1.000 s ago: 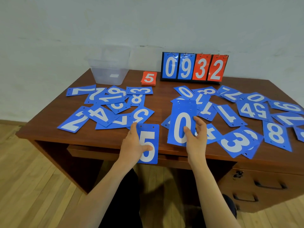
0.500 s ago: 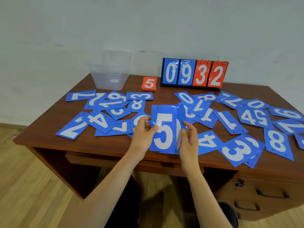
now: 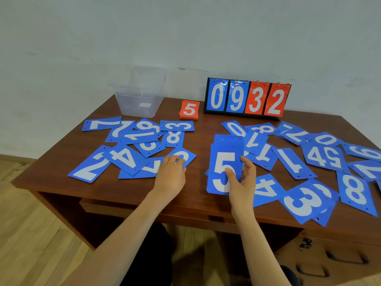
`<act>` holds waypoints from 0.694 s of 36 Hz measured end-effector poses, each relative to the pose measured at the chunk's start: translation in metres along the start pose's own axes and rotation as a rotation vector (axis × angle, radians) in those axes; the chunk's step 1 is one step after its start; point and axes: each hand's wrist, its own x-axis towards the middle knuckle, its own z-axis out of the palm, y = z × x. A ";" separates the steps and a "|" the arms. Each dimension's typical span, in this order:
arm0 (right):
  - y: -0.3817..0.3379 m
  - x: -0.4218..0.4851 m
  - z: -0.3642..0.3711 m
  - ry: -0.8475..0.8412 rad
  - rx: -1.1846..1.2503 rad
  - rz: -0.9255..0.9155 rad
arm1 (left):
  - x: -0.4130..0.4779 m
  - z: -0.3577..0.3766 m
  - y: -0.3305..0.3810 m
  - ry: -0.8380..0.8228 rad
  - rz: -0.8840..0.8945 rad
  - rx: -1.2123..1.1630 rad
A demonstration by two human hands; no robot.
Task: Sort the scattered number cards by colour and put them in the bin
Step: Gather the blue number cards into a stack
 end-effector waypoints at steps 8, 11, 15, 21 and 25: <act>-0.002 0.000 -0.001 0.014 0.035 0.032 | 0.001 0.005 -0.004 -0.240 0.092 0.230; -0.002 0.000 -0.004 0.016 0.012 0.030 | -0.016 -0.006 0.003 -0.215 0.126 0.110; -0.004 -0.004 -0.009 0.020 -0.001 0.017 | -0.051 -0.008 0.009 -0.207 0.149 -0.023; -0.002 -0.011 -0.009 0.020 0.014 0.011 | -0.080 0.006 0.000 -0.142 0.199 0.023; -0.002 -0.023 -0.008 0.004 0.006 0.026 | -0.090 0.008 -0.008 -0.114 0.219 0.061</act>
